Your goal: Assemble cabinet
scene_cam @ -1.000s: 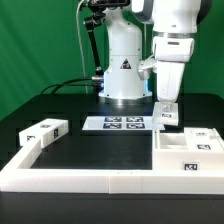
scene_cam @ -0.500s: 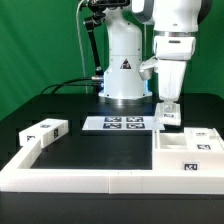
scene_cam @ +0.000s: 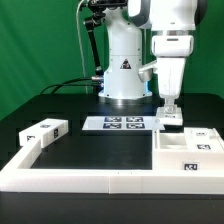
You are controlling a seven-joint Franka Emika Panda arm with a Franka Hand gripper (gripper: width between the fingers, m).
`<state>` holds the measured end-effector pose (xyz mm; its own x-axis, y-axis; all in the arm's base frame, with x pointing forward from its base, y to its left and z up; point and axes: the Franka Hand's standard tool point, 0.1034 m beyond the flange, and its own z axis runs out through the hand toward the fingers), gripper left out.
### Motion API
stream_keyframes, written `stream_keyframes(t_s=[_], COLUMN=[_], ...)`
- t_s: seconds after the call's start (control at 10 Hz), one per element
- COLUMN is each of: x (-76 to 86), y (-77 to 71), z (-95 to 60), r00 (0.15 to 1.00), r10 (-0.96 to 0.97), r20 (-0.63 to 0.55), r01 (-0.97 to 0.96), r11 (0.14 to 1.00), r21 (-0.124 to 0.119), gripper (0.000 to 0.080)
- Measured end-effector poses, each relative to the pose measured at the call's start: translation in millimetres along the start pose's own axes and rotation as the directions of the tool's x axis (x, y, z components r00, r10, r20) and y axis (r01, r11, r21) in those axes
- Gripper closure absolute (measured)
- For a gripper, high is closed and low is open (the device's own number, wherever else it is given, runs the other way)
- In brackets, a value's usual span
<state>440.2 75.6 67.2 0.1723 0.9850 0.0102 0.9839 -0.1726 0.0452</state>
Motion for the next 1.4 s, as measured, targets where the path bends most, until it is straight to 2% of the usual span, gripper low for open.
stream_keyframes(t_s=[0.7,1.1,1.4], x=[-1.9,0.8,0.8], y=[-4.1,3.6,3.4], z=[12.9,13.6,14.1], r00=[1.000,1.000,1.000], r10=[0.005,0.007,0.007], r20=[-0.002,-0.006,-0.006], r01=[-0.005,-0.007,-0.007], r11=[1.000,1.000,1.000], r21=[0.027,0.023,0.023], gripper=[0.0729,0.0729,0.0729])
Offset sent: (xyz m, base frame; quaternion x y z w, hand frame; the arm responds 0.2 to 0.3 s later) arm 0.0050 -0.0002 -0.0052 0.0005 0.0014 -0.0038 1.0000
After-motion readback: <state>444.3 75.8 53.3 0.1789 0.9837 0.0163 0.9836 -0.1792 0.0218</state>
